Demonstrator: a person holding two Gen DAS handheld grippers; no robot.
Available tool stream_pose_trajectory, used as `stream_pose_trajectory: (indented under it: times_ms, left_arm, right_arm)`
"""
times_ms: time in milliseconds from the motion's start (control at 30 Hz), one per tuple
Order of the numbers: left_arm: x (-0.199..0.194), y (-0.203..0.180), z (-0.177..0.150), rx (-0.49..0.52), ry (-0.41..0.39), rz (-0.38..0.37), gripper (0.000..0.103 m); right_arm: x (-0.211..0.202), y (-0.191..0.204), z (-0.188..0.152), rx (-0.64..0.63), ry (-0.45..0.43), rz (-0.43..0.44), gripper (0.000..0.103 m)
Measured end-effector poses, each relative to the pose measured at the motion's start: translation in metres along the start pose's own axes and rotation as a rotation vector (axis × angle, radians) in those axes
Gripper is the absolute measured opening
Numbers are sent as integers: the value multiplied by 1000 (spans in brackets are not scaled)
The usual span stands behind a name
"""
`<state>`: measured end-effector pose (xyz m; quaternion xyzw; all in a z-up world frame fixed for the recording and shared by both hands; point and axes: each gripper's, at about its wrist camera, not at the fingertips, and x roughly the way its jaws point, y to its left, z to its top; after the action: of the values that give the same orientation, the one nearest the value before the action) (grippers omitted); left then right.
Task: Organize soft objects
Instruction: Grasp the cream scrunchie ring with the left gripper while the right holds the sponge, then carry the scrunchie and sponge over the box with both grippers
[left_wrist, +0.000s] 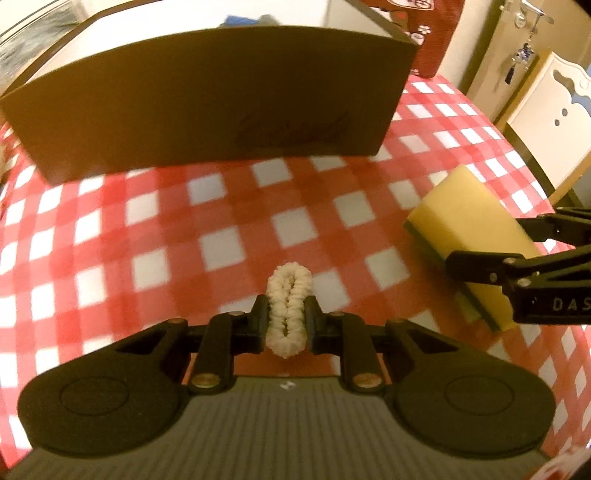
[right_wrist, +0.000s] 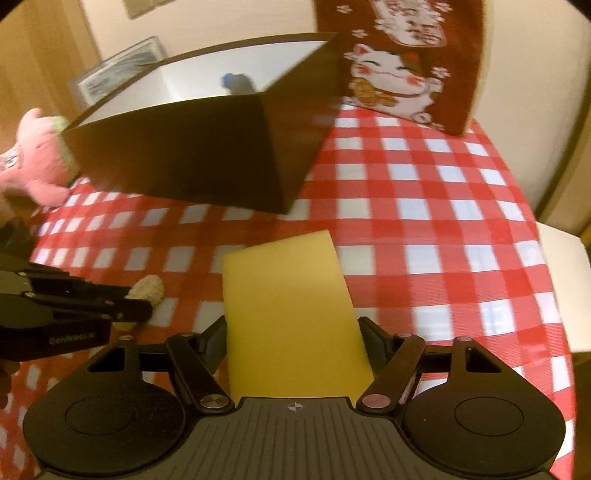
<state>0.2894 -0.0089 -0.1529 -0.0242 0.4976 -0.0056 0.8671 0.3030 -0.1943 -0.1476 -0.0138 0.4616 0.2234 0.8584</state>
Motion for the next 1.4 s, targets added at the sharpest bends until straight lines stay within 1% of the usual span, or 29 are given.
stream_pose_trajectory:
  times_ms: [200,333,433,500,567,600,633,733,867,933,1000,1167,1400]
  left_arm:
    - [-21,18,-33,-52,11,23,19]
    - [-34,29,-54,-83,18,39,19]
    - [-45,35,-68,-108,25,41,19]
    - [-50,38,-76,-120,28,42,19]
    - [-54,41,-83,-134,32,39,20]
    - [-56,42,-85,-139,32,37,22]
    - [-57,44,-87,-141,32,38,24]
    - [-57,44,-88,-143,31,35,28]
    - [-55,39,-86,-118,30,41,29]
    - [-54,37,-85,-98,31,48,24]
    - [-54,39,-85,-93,34,37,20]
    - [-54,40,-84,-85,46,33,18]
    - [-55,40,-83,-64,52,37,17]
  right_arm:
    - [2,42,-22,-80,35,90,72]
    - [3,69,-40,-133,71,134,72]
    - [5,83,-50,-153,97,144,72]
    - [7,90,-53,-174,116,146,74]
    - [7,97,-56,-208,119,129,78]
    - [7,100,-57,-219,122,126,79]
    - [8,102,-57,-223,121,121,80]
    - [9,105,-56,-235,114,109,82]
    - [7,108,-54,-248,100,78,82]
    - [4,107,-54,-251,94,72,81]
    - [3,107,-54,-251,86,67,69]
    - [0,106,-54,-247,90,76,66]
    - [-5,109,-52,-238,87,89,65]
